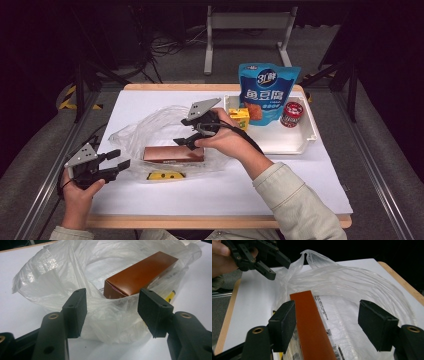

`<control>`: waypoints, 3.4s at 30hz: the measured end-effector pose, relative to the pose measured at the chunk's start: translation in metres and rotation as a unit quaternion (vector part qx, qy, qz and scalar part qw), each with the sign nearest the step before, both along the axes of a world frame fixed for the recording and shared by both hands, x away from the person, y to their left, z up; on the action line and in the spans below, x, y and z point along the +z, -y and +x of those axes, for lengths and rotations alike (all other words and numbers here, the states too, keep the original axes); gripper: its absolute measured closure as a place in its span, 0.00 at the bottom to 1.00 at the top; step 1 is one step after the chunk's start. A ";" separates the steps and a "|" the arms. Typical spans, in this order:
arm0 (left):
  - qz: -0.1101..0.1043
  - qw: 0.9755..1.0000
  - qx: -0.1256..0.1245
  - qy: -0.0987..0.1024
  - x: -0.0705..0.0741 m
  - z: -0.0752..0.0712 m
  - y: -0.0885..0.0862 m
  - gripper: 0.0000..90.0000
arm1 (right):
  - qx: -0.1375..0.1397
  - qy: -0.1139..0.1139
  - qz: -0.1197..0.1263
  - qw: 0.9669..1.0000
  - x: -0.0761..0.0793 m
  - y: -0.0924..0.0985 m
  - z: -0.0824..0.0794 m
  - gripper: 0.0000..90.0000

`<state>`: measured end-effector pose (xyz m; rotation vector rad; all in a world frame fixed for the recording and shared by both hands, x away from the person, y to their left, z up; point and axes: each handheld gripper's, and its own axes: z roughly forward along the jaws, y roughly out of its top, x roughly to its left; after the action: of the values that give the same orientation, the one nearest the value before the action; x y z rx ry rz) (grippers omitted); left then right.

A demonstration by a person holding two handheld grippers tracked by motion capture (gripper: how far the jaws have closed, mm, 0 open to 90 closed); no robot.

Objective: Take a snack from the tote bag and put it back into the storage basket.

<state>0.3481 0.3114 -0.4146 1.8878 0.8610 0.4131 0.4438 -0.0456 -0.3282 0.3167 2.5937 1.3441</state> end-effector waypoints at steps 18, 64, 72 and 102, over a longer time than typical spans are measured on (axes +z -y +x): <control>-0.003 1.000 0.006 0.002 0.001 -0.004 -0.004 0.46 | 0.018 -0.038 -0.052 0.998 -0.037 -0.025 0.011 0.36; -0.006 1.000 0.004 0.003 0.001 -0.001 -0.003 0.45 | 0.056 -0.068 -0.164 0.983 -0.085 -0.042 0.025 0.46; -0.007 1.000 0.004 0.002 0.001 -0.001 -0.003 0.45 | 0.048 -0.063 -0.151 0.985 -0.075 -0.038 0.025 0.46; -0.008 1.000 0.001 0.001 0.000 0.002 -0.001 0.45 | 0.047 -0.031 -0.089 0.994 -0.013 -0.027 0.012 0.47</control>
<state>0.3497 0.3121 -0.4144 1.8721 0.8621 0.4083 0.4554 -0.0187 -0.3412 0.2136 2.7863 1.1364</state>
